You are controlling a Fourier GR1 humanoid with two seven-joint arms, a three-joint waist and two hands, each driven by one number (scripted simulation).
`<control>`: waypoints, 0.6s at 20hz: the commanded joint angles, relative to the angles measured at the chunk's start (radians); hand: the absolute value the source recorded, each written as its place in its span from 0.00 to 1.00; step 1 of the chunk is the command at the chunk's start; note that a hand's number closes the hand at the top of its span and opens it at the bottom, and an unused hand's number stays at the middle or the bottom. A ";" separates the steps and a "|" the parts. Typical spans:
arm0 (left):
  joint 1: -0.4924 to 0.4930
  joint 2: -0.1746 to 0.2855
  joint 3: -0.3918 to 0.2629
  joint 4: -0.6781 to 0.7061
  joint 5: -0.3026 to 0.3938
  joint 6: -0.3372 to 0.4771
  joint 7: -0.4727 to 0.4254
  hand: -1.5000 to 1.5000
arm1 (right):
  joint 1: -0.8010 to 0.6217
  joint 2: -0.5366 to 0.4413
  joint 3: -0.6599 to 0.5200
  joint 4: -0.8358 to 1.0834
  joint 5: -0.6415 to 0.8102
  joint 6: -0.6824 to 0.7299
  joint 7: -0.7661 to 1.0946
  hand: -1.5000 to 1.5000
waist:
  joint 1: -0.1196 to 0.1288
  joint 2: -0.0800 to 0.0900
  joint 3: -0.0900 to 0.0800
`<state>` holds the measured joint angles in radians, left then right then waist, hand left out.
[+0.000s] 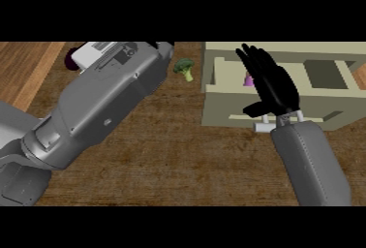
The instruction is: Pick up the can, place it into the drawer and close the drawer
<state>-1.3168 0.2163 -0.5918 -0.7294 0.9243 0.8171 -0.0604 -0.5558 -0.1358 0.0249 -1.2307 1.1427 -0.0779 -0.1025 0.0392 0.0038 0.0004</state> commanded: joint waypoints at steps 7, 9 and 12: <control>0.105 0.124 0.005 -0.172 -0.054 0.018 0.085 0.00 | -0.177 0.007 -0.058 0.437 0.125 -0.263 0.007 0.00 | 0.005 0.002 0.000; 0.151 0.154 0.008 -0.239 -0.049 -0.010 0.087 0.00 | -0.216 0.003 -0.088 0.508 0.121 -0.332 -0.008 0.00 | 0.024 0.004 0.001; 0.094 0.172 0.018 -0.194 -0.065 -0.019 0.127 0.00 | -0.219 -0.009 -0.104 0.599 0.122 -0.417 -0.064 0.00 | 0.011 0.011 0.002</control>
<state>-1.2137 0.3412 -0.5851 -0.9119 0.8701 0.8230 0.0304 -0.7692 -0.1490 -0.0442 -0.7777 1.2653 -0.3855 -0.1408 0.0515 -0.0071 -0.0147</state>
